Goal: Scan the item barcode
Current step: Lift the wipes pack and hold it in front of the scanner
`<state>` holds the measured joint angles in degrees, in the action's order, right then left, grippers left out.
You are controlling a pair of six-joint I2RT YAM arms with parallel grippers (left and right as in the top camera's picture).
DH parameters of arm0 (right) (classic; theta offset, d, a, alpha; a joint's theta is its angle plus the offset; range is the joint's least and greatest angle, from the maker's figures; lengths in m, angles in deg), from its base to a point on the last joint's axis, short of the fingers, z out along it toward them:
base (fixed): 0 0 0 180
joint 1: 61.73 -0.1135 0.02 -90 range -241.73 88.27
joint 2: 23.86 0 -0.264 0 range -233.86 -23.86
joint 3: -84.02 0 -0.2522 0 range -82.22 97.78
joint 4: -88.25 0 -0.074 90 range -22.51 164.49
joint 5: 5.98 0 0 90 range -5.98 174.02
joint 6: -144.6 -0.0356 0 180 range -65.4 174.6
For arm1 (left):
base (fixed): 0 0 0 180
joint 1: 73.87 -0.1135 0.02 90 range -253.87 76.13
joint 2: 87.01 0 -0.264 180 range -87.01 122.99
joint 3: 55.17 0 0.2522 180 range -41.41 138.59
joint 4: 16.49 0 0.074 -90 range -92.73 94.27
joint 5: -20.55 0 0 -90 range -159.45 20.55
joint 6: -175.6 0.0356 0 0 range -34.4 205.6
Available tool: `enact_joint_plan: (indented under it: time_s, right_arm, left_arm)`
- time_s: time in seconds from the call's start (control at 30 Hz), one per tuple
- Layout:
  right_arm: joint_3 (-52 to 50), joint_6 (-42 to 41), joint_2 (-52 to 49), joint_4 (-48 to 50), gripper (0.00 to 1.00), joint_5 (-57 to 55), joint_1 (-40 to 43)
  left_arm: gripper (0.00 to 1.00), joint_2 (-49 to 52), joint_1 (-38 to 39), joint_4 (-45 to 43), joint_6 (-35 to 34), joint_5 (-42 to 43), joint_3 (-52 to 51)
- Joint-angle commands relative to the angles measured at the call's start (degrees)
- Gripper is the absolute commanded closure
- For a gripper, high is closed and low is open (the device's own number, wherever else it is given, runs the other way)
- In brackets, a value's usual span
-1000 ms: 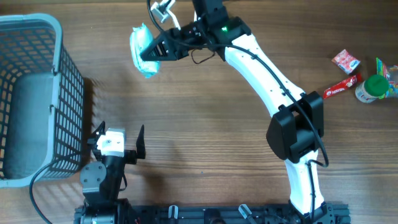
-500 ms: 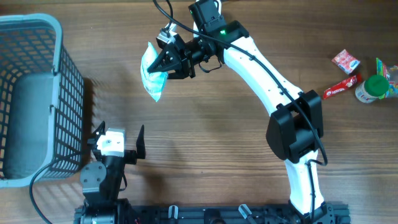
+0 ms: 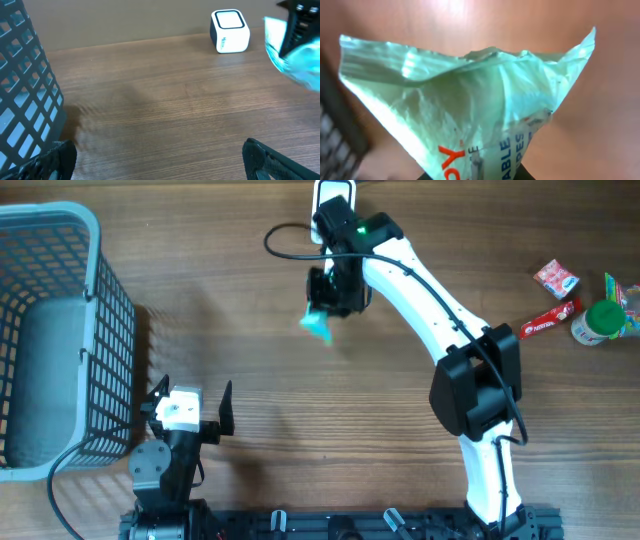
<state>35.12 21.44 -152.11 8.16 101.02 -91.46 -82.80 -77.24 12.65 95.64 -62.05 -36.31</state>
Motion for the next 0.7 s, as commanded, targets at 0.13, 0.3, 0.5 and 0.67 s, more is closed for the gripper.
enact_joint_plan:
  time_s: [0.13,0.3,0.5,0.67]
  right_arm:
    - [0.39,11.82,-0.24,22.16,0.96,-18.58,1.05]
    - [0.39,15.32,-3.63,37.66,0.96,-27.74,1.18]
    - [0.57,23.63,-10.62,56.39,0.95,-34.03,2.6]
    - [1.57,25.62,-12.41,61.64,0.96,-34.18,4.0]
  left_arm:
    - [0.0,-0.31,0.33,-0.13,0.68,0.48,-0.28]
    - [0.0,-0.31,0.33,-0.13,0.68,0.48,-0.28]
    - [0.0,-0.31,0.33,-0.13,0.68,0.48,-0.28]
    - [0.0,-0.31,0.33,-0.13,0.68,0.48,-0.28]
